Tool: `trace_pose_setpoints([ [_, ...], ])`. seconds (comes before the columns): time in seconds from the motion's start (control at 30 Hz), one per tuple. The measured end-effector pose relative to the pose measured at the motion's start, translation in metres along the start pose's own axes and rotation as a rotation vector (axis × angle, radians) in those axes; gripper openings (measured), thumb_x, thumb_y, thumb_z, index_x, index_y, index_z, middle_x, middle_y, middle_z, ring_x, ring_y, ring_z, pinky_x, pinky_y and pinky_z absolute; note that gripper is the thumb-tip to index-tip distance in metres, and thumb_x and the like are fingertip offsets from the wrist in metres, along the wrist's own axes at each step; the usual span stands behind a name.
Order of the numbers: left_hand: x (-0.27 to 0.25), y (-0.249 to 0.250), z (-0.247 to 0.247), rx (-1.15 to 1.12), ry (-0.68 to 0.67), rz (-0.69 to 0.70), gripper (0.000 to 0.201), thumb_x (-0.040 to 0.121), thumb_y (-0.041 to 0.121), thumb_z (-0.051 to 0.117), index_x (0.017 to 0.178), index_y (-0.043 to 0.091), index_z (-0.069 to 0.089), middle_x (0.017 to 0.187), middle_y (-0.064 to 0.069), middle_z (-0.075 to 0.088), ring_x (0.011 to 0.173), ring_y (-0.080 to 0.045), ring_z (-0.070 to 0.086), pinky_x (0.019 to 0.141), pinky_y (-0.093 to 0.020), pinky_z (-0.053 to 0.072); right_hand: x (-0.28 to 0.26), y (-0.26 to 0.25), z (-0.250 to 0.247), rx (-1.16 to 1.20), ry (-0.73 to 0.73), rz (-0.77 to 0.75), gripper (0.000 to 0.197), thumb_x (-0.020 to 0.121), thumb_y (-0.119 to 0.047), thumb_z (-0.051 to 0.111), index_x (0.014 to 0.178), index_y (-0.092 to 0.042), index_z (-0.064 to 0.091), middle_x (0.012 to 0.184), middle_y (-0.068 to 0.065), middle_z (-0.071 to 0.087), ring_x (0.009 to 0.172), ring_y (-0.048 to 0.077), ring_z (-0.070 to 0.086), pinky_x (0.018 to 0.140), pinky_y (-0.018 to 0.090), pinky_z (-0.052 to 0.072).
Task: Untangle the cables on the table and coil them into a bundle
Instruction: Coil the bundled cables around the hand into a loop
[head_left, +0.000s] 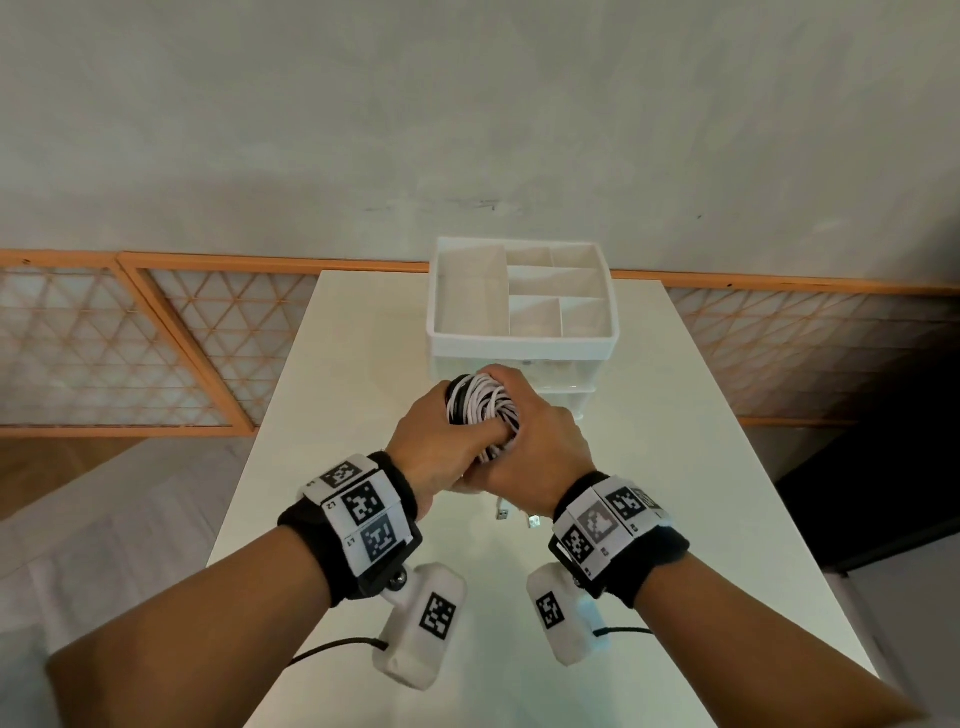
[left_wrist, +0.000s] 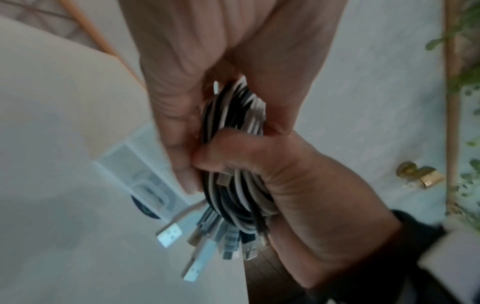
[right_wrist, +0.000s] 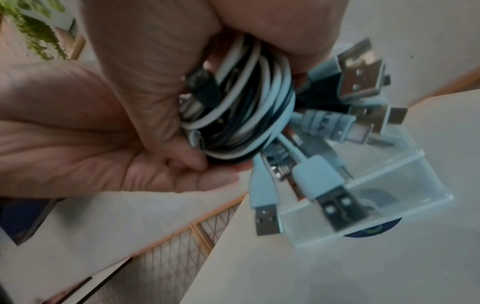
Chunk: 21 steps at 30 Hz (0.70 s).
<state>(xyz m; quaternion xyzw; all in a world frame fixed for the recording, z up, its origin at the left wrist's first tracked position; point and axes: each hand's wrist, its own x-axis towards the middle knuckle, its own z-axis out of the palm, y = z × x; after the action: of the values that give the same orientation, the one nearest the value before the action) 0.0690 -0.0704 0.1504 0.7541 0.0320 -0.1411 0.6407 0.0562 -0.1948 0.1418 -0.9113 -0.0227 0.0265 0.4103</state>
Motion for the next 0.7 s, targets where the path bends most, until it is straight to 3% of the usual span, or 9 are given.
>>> trace_pose_setpoints([
  [0.1,0.0,-0.006,0.002,0.025,0.023,0.014,0.039,0.067,0.022,0.072,0.105,0.026,0.063,0.096,-0.002,0.074,0.089,-0.023,0.072,0.075,-0.05,0.062,0.0,0.001,-0.001,0.002,-0.025,0.034,0.103,0.054,-0.044,0.085,0.138,-0.049,0.026,0.103,-0.007,0.069,0.09,0.016,0.069,0.073,0.037,0.062],
  [0.17,0.0,-0.011,0.007,0.103,0.042,0.045,0.038,0.074,0.025,0.071,0.11,0.026,0.059,0.096,-0.001,0.072,0.083,-0.02,0.072,0.067,-0.04,0.063,0.003,0.006,0.003,-0.022,-0.024,0.076,0.1,0.056,-0.035,0.08,0.137,-0.049,0.024,0.1,-0.006,0.07,0.088,0.018,0.068,0.071,0.04,0.062],
  [0.27,0.004,-0.018,0.011,0.283,0.086,0.049,0.034,0.085,0.029,0.065,0.116,0.023,0.052,0.095,0.004,0.068,0.078,-0.01,0.067,0.057,-0.02,0.053,0.009,0.013,0.008,-0.099,-0.02,0.125,0.081,0.064,-0.024,0.075,0.129,-0.044,0.032,0.089,-0.005,0.07,0.078,0.019,0.068,0.068,0.039,0.062],
  [0.33,0.008,-0.021,0.011,0.367,0.054,-0.006,0.036,0.083,0.036,0.064,0.116,0.027,0.052,0.097,0.009,0.066,0.08,-0.005,0.063,0.059,-0.015,0.049,0.01,0.019,0.011,-0.141,-0.032,0.138,0.068,0.064,-0.03,0.072,0.121,-0.039,0.037,0.079,-0.006,0.068,0.068,0.018,0.068,0.063,0.036,0.061],
  [0.37,0.011,-0.023,0.011,0.395,0.015,-0.028,0.036,0.079,0.039,0.064,0.113,0.029,0.056,0.097,0.01,0.068,0.083,-0.006,0.064,0.065,-0.018,0.051,0.01,0.022,0.012,-0.164,-0.043,0.139,0.065,0.062,-0.037,0.072,0.118,-0.038,0.038,0.075,-0.006,0.068,0.066,0.017,0.067,0.062,0.035,0.061],
  [0.43,0.017,-0.026,0.011,0.349,-0.075,-0.07,0.034,0.071,0.041,0.064,0.104,0.031,0.065,0.095,0.008,0.073,0.089,-0.013,0.069,0.079,-0.033,0.059,0.011,0.03,0.013,-0.208,-0.074,0.151,0.068,0.057,-0.051,0.071,0.116,-0.038,0.038,0.072,-0.006,0.068,0.063,0.016,0.067,0.062,0.035,0.061],
  [0.5,0.019,-0.027,0.012,0.256,-0.141,-0.121,0.027,0.075,0.038,0.071,0.1,0.031,0.067,0.096,0.004,0.075,0.092,-0.017,0.07,0.085,-0.041,0.059,0.013,0.04,0.011,-0.259,-0.108,0.19,0.072,0.055,-0.055,0.069,0.117,-0.039,0.037,0.074,-0.007,0.068,0.064,0.017,0.067,0.064,0.034,0.061],
  [0.63,0.034,-0.036,0.012,0.036,-0.199,-0.307,0.041,0.082,0.036,0.077,0.116,0.021,0.058,0.111,-0.001,0.069,0.103,-0.017,0.066,0.086,-0.036,0.056,0.016,0.064,-0.007,-0.298,-0.089,0.325,0.078,0.06,-0.045,0.075,0.127,-0.039,0.037,0.082,-0.007,0.059,0.079,0.022,0.064,0.074,0.035,0.059],
  [0.7,0.05,-0.044,0.012,-0.15,-0.159,-0.427,0.034,0.086,0.025,0.073,0.114,0.011,0.061,0.112,-0.006,0.069,0.099,-0.022,0.066,0.084,-0.038,0.054,0.018,0.076,-0.017,-0.283,-0.051,0.398,0.08,0.059,-0.043,0.078,0.129,-0.04,0.038,0.082,-0.006,0.051,0.083,0.025,0.059,0.077,0.035,0.056],
])
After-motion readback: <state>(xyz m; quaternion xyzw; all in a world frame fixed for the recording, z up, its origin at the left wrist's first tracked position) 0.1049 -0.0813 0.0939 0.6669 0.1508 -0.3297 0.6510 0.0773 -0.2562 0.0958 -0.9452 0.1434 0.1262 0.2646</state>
